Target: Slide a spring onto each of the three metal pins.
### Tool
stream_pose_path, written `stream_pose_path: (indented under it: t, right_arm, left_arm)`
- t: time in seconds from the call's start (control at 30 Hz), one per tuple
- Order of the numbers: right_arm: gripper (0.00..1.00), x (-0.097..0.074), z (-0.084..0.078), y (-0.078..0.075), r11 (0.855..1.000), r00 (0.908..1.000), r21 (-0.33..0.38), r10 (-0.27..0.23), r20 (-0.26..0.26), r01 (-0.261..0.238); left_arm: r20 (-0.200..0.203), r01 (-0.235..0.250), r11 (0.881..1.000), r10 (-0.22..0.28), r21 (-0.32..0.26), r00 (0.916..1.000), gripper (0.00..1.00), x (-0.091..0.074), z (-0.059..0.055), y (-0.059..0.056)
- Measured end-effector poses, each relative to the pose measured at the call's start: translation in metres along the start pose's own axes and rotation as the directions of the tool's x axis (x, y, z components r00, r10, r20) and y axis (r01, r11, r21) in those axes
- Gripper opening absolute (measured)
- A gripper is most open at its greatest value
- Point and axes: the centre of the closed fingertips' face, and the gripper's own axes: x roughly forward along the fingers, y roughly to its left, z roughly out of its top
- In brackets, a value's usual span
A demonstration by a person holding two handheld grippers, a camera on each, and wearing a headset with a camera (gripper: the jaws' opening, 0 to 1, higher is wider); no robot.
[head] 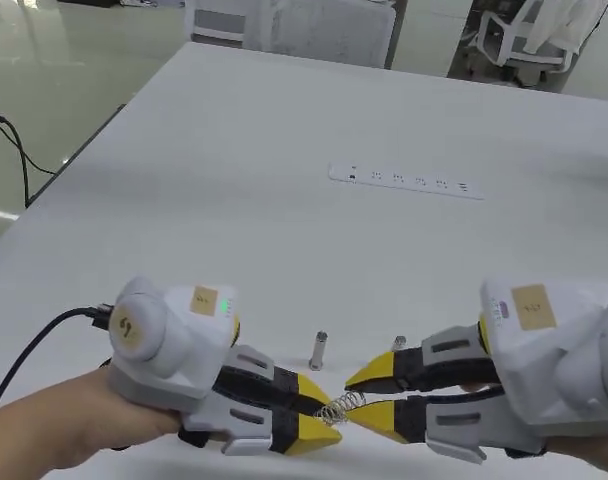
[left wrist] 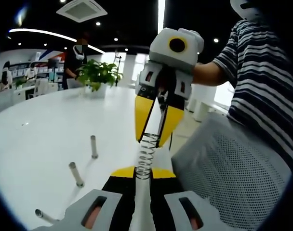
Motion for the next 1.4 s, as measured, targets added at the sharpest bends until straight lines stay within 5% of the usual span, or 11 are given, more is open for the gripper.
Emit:
stream_pose_path:
  t: [0.87, 1.4]
  right_arm:
    - [0.07, 0.014, 0.017, 0.001, 0.999, 0.9937, -0.044, -0.026, 0.109, 0.031]
    - [0.07, 0.016, 0.02, -0.006, 0.998, 0.9938, -0.049, -0.026, 0.109, 0.031]
  left_arm:
    - [-0.022, -0.009, 1.0, 0.009, 0.025, 0.9997, 0.03, -0.001, 0.0, 0.0]
    - [-0.019, -0.045, 0.999, 0.045, 0.003, 0.9988, 0.03, -0.008, 0.0, 0.005]
